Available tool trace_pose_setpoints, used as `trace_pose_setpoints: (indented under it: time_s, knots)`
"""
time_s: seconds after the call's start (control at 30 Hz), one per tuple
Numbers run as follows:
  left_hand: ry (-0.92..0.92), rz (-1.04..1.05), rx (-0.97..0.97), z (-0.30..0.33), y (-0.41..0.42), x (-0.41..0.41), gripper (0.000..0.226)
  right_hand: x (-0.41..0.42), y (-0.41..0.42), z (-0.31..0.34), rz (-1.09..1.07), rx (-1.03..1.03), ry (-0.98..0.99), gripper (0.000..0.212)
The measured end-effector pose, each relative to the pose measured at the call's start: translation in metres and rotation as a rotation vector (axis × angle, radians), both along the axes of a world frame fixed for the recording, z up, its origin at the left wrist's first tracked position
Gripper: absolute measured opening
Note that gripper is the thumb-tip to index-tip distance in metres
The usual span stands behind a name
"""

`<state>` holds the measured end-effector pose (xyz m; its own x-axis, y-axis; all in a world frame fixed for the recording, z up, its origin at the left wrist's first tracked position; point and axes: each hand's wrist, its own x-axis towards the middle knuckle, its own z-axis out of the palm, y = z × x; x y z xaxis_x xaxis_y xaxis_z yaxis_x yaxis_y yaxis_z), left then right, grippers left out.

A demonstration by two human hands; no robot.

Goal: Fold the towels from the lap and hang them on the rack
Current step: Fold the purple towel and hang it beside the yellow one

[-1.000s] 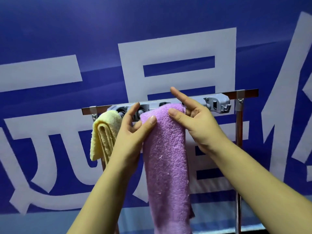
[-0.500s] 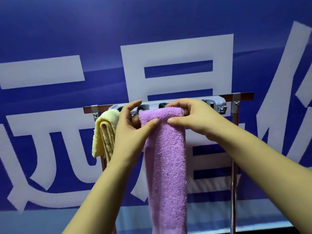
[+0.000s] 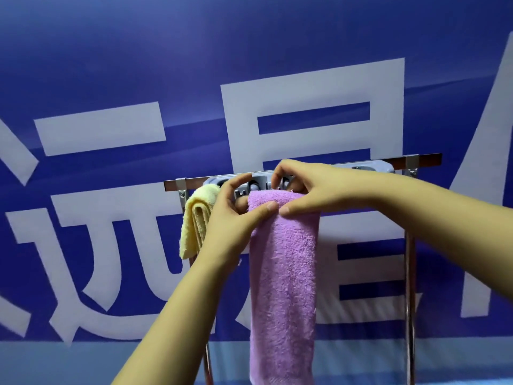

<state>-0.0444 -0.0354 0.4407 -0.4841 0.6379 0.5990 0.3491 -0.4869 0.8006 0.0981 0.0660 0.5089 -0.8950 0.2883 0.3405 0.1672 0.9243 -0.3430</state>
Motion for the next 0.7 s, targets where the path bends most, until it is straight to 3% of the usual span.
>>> trace_pose_setpoints:
  time_s: [0.17,0.27,0.43,0.7]
  knots:
    - [-0.107,0.074,-0.031,0.003,0.0,-0.021,0.036,-0.015,-0.004,0.015,0.071,-0.068,-0.142,0.012]
    - [-0.144,0.173,0.003,0.003,-0.003,-0.028,0.025,-0.027,-0.006,0.025,0.0,-0.03,-0.176,0.019]
    - [-0.207,0.257,0.027,0.007,-0.01,-0.03,0.003,-0.049,-0.006,0.047,-0.13,-0.087,0.017,0.027]
    - [-0.419,0.051,-0.101,0.02,-0.001,-0.022,0.044,-0.089,-0.015,0.068,-0.17,-0.263,0.159,0.027]
